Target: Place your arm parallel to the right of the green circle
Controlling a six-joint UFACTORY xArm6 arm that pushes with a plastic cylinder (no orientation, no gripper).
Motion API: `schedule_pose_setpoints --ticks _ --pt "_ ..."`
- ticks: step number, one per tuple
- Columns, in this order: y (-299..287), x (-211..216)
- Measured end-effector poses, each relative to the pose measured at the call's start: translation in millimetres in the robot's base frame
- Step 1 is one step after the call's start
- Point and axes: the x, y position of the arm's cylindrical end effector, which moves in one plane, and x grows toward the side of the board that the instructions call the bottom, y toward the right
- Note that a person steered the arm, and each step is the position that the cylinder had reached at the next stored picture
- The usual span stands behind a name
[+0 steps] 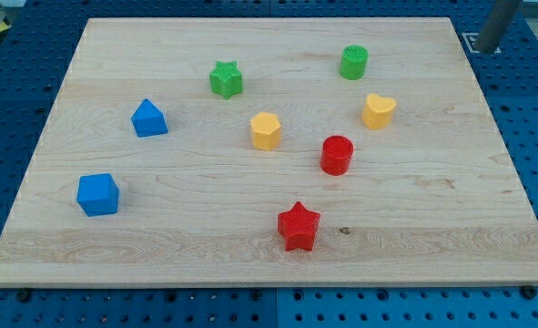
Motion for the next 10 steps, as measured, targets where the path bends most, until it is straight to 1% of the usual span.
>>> schedule_pose_setpoints --ticks 2,4,6,8,10 --pt "-33.7 2.6" --pt "-35.9 2.6" --pt "-49.8 31.5" --pt "-58.2 48.9" --pt "-61.5 50.5"
